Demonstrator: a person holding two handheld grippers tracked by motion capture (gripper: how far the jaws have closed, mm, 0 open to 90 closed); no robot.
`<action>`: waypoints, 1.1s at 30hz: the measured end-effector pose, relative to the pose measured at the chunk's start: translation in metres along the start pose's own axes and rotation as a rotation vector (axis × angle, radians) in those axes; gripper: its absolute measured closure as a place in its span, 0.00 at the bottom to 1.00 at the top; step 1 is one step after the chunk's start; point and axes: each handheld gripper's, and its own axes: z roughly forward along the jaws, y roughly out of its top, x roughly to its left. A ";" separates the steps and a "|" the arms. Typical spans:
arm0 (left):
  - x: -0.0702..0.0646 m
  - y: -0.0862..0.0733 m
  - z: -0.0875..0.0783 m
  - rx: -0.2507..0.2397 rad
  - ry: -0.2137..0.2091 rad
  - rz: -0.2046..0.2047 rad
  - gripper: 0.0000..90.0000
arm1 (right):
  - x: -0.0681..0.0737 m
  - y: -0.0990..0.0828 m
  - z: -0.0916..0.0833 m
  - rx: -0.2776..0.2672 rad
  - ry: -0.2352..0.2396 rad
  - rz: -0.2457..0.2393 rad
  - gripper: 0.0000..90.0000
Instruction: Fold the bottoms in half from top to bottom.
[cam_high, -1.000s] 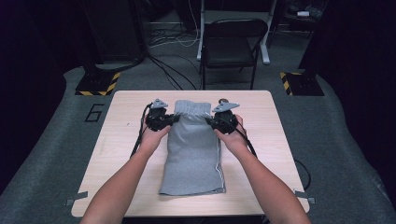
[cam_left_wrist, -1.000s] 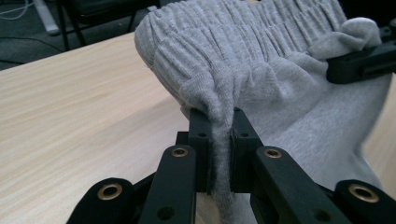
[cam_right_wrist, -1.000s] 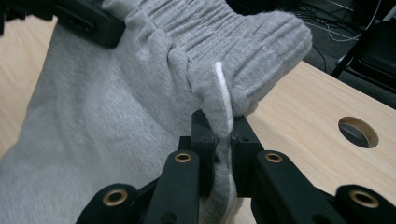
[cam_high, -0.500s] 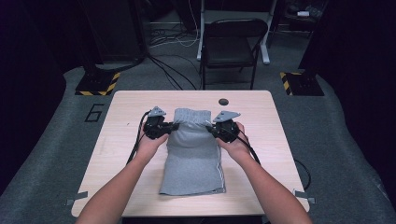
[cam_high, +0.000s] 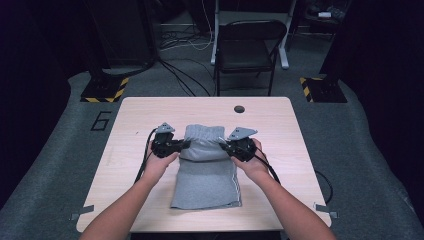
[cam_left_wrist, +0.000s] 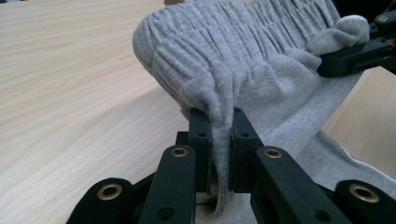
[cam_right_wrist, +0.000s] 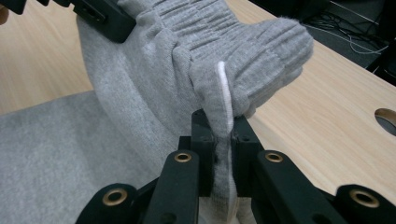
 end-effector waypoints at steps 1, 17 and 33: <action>0.000 -0.002 0.000 0.000 0.000 0.008 0.92 | 0.003 -0.004 -0.001 0.003 0.004 0.001 0.92; -0.018 -0.036 0.004 0.063 -0.017 0.011 0.91 | 0.021 -0.036 -0.001 0.046 0.053 0.028 0.92; -0.023 -0.062 0.010 0.106 -0.022 0.022 0.86 | 0.027 -0.056 0.006 0.091 0.092 0.083 0.90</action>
